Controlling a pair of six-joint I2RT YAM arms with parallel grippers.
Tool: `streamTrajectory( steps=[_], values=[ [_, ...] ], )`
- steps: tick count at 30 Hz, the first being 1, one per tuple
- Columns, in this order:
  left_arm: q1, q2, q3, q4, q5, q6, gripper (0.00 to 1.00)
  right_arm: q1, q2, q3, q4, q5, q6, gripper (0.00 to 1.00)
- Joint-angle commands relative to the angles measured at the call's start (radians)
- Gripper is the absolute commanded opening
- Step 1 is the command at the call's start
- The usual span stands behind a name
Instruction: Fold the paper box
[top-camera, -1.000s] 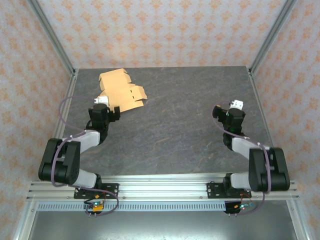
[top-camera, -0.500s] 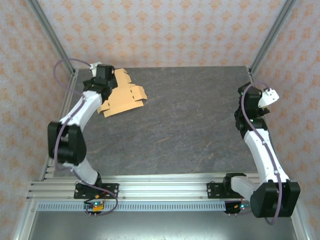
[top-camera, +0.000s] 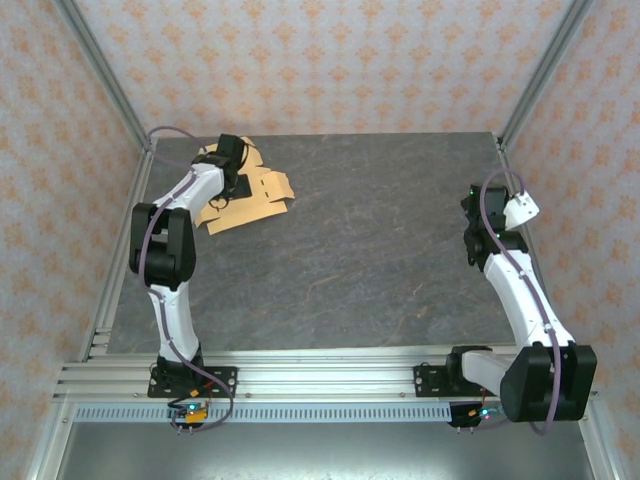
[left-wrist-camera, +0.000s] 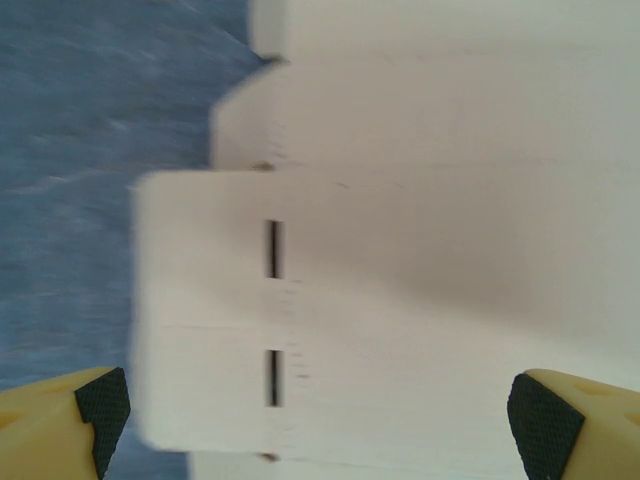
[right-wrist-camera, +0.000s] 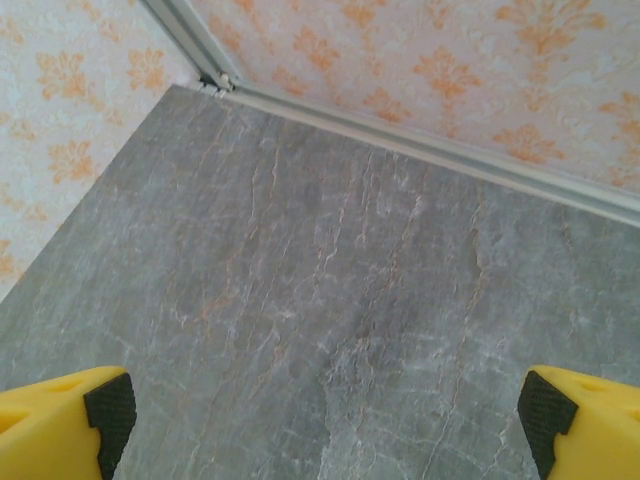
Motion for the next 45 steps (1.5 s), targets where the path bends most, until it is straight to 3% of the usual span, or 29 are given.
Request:
streamTrajectory(
  steps=[1, 4, 7, 15, 19, 22, 27, 31, 36, 42, 45],
  values=[
    [0.014, 0.067, 0.008, 0.022, 0.186, -0.007, 1.00, 0.000, 0.024, 0.028, -0.047, -0.055, -0.005, 0.99],
    [0.014, 0.097, -0.012, 0.099, 0.347, -0.016, 0.99, 0.002, 0.026, 0.029, -0.056, -0.073, 0.003, 0.99],
    [-0.005, 0.102, -0.063, 0.179, 0.476, -0.039, 0.89, 0.005, 0.015, 0.013, -0.057, -0.084, 0.027, 0.99],
    [-0.169, 0.055, -0.245, 0.284, 0.570, -0.179, 0.91, 0.022, 0.028, -0.020, -0.010, -0.154, 0.056, 0.99],
    [-0.316, -0.019, -0.323, 0.307, 0.559, -0.321, 0.92, 0.036, 0.062, -0.021, 0.008, -0.197, 0.056, 0.99],
    [-0.441, -0.035, -0.274, 0.216, 0.551, -0.427, 0.95, 0.053, 0.086, 0.001, -0.012, -0.242, 0.088, 0.99],
    [-0.568, 0.001, -0.122, 0.186, 0.656, -0.556, 0.98, 0.059, 0.123, -0.032, 0.105, -0.504, 0.158, 0.99],
    [-0.574, -0.062, -0.055, 0.150, 0.644, -0.566, 1.00, 0.050, 0.153, -0.040, 0.080, -0.692, 0.231, 0.99],
    [-0.525, -0.136, 0.007, 0.078, 0.558, -0.481, 1.00, 0.045, 0.122, -0.153, 0.096, -0.891, 0.407, 0.99],
    [-0.484, -0.124, 0.011, 0.073, 0.493, -0.389, 1.00, 0.008, 0.104, -0.120, -0.158, -0.862, 0.375, 0.99],
    [-0.491, -0.126, -0.044, 0.149, 0.487, -0.355, 1.00, -0.026, 0.145, -0.118, -0.151, -0.914, 0.350, 0.99]
  ],
)
